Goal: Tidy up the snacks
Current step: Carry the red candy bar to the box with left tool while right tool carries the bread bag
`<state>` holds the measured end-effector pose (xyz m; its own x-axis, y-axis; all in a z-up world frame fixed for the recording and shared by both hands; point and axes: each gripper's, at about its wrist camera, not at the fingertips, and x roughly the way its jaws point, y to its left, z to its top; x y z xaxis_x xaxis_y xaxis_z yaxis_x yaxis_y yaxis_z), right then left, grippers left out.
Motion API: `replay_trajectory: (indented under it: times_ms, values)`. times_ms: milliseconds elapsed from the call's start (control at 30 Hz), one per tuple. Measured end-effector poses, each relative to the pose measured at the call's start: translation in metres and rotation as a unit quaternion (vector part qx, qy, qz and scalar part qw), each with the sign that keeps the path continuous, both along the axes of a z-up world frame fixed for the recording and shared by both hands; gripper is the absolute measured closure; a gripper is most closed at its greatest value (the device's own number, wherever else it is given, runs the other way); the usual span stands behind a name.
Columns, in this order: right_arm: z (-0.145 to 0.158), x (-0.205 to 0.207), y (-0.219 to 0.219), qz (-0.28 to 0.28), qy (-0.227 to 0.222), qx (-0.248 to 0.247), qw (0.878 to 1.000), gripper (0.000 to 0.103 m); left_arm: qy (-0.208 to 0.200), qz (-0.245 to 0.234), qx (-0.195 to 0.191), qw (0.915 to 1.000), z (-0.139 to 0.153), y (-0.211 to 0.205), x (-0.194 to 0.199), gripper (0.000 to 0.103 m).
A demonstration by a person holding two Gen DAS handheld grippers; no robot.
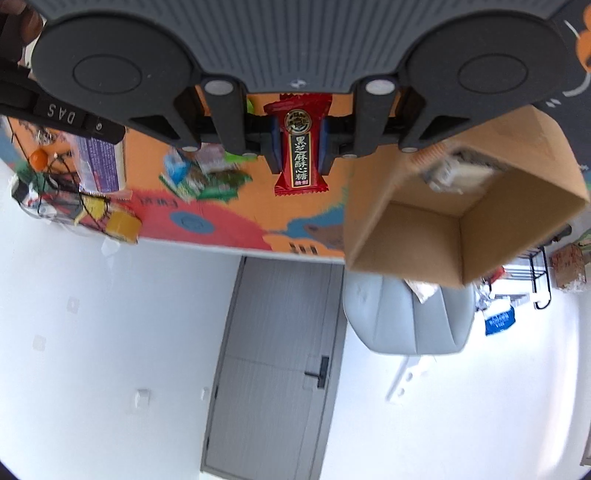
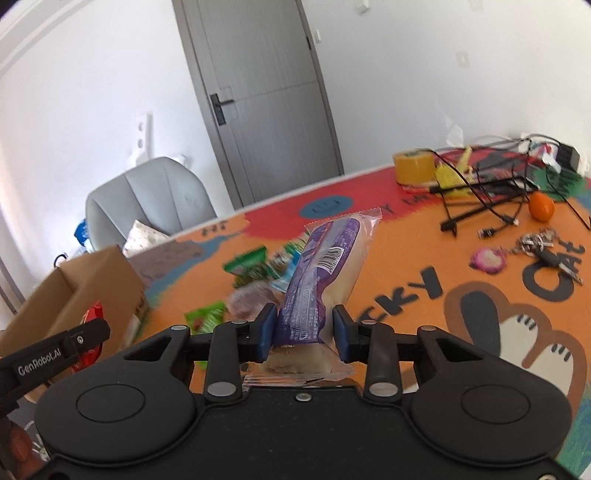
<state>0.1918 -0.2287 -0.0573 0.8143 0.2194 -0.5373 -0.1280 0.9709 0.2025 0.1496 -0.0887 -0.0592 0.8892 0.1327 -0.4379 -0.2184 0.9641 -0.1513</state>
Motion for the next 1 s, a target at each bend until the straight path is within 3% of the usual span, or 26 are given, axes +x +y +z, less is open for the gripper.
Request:
replay_trajectory:
  times_ms: [533,767,1000]
  values:
    - [0.037,-0.011,0.055,0.062,-0.063,0.024,0.996,0.069,-0.061,0.039,0.027,0.9970,0.058,0.063,-0.024,0.084]
    - [0.045,-0.013,0.085,0.095,-0.076,0.020,0.992,0.069,-0.064,0.041,0.043,0.9962,0.076,0.101,-0.027,0.084]
    - [0.049,-0.009,0.115,0.129,-0.080,0.014,0.988,0.069,-0.062,0.063,0.026,0.9958,0.079,0.144,-0.032,0.084]
